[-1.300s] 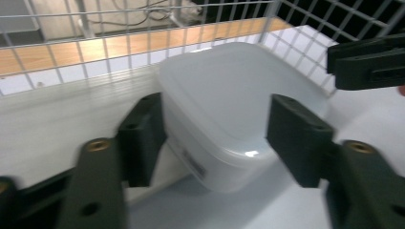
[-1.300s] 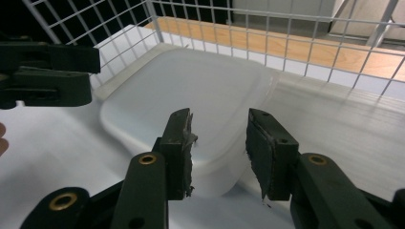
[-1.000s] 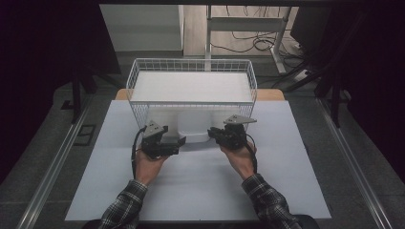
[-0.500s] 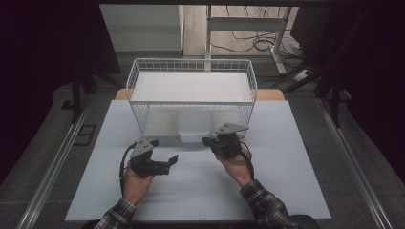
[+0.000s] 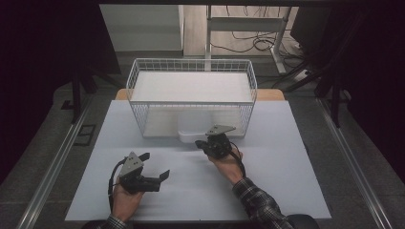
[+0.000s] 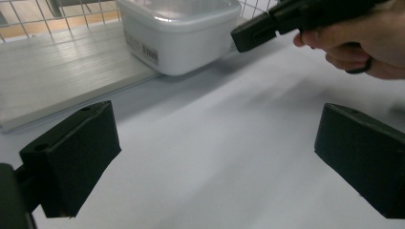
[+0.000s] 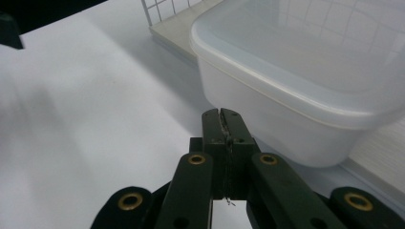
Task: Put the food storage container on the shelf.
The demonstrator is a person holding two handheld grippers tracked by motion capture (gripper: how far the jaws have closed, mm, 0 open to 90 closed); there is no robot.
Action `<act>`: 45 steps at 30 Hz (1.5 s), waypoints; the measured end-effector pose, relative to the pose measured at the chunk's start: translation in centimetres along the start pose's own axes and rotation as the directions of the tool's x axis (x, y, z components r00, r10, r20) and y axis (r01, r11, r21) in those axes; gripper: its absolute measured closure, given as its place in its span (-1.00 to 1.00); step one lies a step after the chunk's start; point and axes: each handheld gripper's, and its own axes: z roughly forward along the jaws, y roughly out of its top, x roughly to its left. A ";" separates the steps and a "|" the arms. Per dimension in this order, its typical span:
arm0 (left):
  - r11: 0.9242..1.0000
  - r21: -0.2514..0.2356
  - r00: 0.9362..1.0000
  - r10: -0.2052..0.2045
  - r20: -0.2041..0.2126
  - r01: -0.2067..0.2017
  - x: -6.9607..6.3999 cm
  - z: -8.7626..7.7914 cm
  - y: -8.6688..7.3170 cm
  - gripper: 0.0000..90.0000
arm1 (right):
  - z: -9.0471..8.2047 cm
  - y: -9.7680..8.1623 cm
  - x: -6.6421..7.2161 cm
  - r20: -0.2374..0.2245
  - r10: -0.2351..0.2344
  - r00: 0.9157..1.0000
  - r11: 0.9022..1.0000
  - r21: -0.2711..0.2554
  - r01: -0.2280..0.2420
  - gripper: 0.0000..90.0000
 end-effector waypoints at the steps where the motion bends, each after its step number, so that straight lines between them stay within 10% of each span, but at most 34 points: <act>1: 1.000 0.002 1.000 0.002 0.000 -0.002 -0.1 0.0 -0.1 -0.99 | 0.3 0.1 0.0 0.002 -0.005 1.000 1.000 0.002 0.005 0.98; 45: 1.000 0.020 1.000 -0.002 0.003 0.002 0.0 0.2 -0.2 -0.97 | 5.1 2.8 -3.7 0.070 0.032 0.997 0.999 0.007 -0.033 0.98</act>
